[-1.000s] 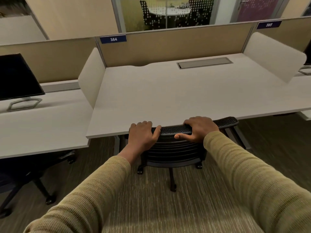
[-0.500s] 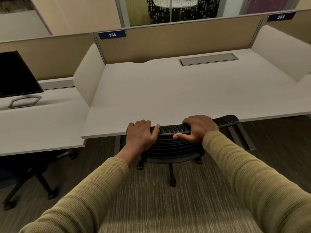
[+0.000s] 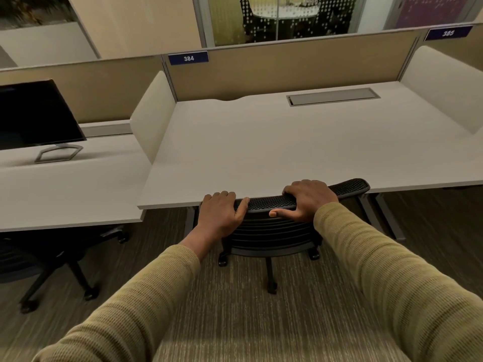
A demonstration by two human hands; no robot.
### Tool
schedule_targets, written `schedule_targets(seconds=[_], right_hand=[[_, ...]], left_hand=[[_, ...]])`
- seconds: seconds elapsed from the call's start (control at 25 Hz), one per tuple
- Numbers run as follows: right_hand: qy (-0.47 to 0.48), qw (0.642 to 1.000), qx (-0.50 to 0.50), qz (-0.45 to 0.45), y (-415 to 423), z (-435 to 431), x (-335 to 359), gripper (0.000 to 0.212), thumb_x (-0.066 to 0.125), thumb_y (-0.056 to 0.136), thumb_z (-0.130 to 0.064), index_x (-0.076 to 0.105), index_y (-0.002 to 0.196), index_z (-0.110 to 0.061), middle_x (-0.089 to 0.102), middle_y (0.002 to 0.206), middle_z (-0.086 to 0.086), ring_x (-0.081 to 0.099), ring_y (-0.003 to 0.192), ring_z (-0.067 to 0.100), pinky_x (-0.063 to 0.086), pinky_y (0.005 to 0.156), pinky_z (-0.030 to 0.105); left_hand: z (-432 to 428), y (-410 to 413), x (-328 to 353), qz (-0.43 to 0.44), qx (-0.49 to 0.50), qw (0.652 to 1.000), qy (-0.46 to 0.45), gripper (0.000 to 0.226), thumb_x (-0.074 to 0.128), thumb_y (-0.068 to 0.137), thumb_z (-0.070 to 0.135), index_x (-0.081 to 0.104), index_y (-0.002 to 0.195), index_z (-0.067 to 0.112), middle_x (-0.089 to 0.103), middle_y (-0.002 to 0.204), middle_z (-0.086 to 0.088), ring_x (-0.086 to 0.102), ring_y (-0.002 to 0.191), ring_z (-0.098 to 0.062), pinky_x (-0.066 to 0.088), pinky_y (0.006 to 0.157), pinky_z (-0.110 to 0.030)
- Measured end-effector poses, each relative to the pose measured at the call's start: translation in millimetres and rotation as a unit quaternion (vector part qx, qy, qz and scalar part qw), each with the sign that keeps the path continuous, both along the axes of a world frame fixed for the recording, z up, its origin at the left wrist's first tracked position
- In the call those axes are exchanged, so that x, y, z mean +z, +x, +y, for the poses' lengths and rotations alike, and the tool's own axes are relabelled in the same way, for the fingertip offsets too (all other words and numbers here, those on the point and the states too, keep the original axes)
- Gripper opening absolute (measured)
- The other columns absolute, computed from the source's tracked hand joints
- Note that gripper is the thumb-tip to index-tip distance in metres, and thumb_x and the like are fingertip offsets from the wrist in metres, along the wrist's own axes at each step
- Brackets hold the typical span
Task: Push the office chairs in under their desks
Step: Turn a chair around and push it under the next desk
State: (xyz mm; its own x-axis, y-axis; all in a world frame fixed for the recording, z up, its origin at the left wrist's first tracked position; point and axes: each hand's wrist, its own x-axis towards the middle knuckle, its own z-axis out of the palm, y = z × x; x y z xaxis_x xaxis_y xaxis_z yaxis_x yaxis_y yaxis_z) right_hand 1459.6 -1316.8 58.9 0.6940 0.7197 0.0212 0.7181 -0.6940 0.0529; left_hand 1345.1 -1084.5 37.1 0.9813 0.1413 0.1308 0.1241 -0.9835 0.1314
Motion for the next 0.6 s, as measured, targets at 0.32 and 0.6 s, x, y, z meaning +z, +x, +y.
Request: schedule_targets(seconds=[0.32, 0.6], right_hand=[[-0.001, 1.0, 0.016, -0.011, -1.5, 0.6, 1.5, 0.107, 0.008, 0.058, -0.105, 0.063, 0.11, -0.029, 0.065, 0.096, -0.005, 0.06, 0.086, 0.019, 0.049, 0.072, 0.033], [0.0, 0.999, 0.027, -0.018, -5.6, -0.9, -2.4, 0.105, 0.009, 0.058, -0.106, 0.063, 0.104, -0.029, 0.064, 0.091, -0.006, 0.058, 0.082, 0.019, 0.042, 0.065, 0.032]], left_hand=[[-1.8, -12.0, 0.8, -0.008, 0.013, 1.0, -0.003, 0.06, 0.026, 0.102, 0.062, 0.062, 0.093, 0.014, 0.066, 0.091, -0.007, 0.06, 0.088, -0.027, 0.043, 0.084, -0.044], [-7.0, -23.8, -1.4, -0.006, 0.029, 1.0, 0.001, 0.064, 0.024, 0.1, 0.063, 0.064, 0.095, 0.013, 0.067, 0.092, -0.006, 0.061, 0.088, -0.027, 0.042, 0.081, -0.042]])
